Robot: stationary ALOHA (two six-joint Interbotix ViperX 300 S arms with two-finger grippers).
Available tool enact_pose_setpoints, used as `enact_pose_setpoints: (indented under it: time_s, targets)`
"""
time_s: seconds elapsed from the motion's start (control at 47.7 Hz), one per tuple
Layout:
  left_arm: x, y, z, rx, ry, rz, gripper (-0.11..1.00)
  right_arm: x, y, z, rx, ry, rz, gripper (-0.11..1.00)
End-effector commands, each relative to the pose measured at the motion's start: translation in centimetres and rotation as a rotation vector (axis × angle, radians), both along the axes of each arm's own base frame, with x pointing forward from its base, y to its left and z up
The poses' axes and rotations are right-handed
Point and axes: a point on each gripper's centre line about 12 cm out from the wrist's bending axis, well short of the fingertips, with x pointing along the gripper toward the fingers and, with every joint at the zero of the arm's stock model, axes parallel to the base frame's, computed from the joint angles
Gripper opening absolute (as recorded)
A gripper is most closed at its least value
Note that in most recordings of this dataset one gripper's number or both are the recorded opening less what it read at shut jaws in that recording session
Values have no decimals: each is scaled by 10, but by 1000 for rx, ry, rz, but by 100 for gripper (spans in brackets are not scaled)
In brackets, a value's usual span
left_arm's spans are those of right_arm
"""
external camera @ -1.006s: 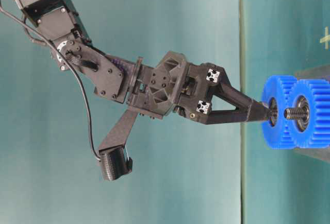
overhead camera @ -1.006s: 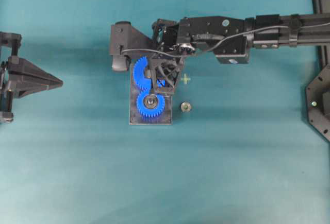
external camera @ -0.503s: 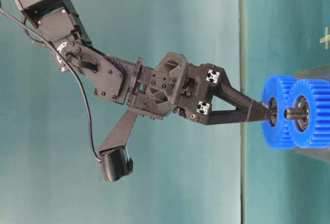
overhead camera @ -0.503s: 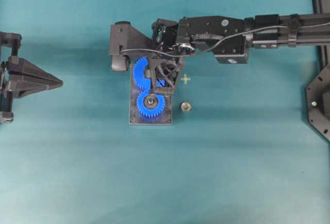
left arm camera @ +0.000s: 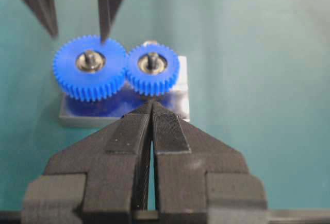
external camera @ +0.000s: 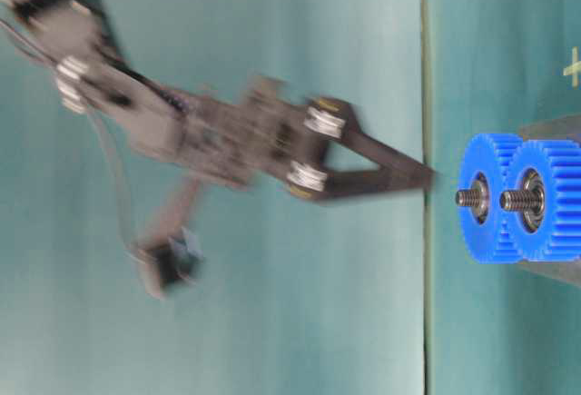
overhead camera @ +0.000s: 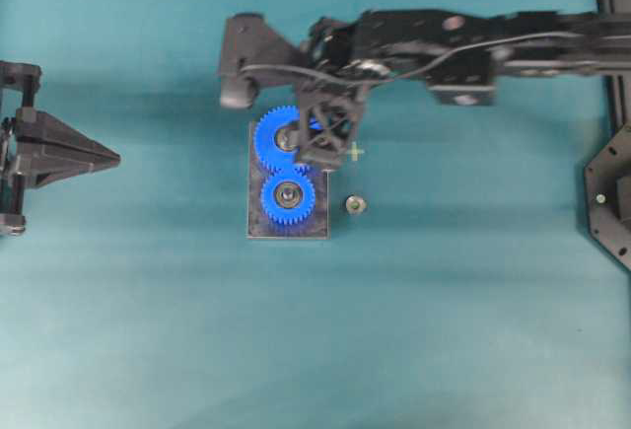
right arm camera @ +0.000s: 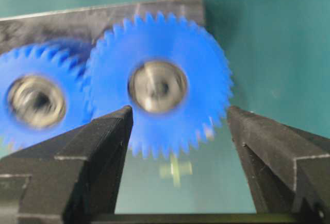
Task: Insert the washer onto the shaft.
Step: 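Move the right gripper over the lower silver washer on the table, then grasp the lower washer with the right gripper and lift it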
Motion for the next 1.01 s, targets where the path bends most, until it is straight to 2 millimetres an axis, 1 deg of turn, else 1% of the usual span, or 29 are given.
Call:
enact_pose_setpoints:
  time_s: [0.0, 0.084, 0.168, 0.314, 0.398, 0.524, 0.629, 0.755, 0.985]
  targets:
    - [2, 0, 4, 1, -14, 1, -1, -13, 7, 29, 3, -48, -8, 79]
    - [2, 0, 4, 1, -14, 1, -1, -26, 16, 26, 13, -35, -15, 78]
    - [2, 0, 4, 1, -14, 1, -1, -36, 24, 17, 26, -21, -22, 78]
    - [2, 0, 4, -2, -15, 2, -1, -47, 43, -13, 47, -5, -11, 78]
    - [2, 0, 4, -7, -15, 4, 0, -50, 55, -31, 67, -18, -15, 78]
    - [2, 0, 6, -10, -18, 3, -1, -51, 65, -50, 87, -33, -31, 78]
    - [3, 0, 6, -10, -20, 5, -1, -51, 71, -64, 91, -40, -33, 78]
    - [3, 0, 6, -10, -20, 5, -1, -51, 72, -80, 88, -30, -30, 78]
    - [3, 0, 6, -10, -20, 3, -1, -52, 71, -96, 79, 2, -26, 78]
